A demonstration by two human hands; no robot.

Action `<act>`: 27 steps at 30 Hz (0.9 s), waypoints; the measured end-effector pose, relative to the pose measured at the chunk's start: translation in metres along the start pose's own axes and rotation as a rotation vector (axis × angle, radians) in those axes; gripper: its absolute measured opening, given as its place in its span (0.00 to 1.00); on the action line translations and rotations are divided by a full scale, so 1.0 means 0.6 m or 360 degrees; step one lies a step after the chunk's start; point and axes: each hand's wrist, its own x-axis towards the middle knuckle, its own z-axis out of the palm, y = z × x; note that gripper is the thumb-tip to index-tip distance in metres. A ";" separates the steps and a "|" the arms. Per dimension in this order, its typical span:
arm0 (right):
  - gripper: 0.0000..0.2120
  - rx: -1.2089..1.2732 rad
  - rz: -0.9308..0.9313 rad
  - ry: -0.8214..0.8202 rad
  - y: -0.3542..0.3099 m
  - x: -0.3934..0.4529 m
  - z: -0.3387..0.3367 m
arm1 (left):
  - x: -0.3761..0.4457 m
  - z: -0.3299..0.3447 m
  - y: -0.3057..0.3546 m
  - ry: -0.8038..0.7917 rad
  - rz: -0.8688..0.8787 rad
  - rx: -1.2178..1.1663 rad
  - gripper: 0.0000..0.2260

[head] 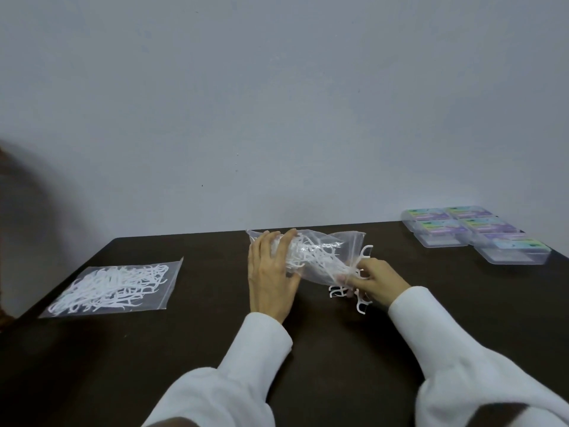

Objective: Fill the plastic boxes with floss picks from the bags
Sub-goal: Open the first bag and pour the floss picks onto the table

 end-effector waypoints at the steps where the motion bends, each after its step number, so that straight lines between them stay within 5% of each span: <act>1: 0.04 0.0001 -0.0019 0.0008 0.000 -0.001 -0.002 | 0.001 -0.001 -0.002 -0.0002 -0.0017 0.0000 0.31; 8: 0.06 -0.0044 -0.0108 0.0061 0.000 -0.005 -0.016 | 0.011 -0.011 -0.026 0.0073 -0.0109 0.0044 0.29; 12: 0.03 -0.0204 -0.0005 0.0062 0.008 0.000 -0.022 | 0.014 -0.014 -0.034 0.0088 -0.0175 0.0063 0.29; 17: 0.11 -0.0593 0.0145 0.0057 0.011 0.000 -0.034 | 0.017 -0.018 -0.038 0.0109 -0.0254 0.0061 0.28; 27: 0.09 -0.0721 0.0200 0.0119 0.016 -0.001 -0.039 | 0.018 -0.018 -0.042 0.0132 -0.0285 0.0060 0.27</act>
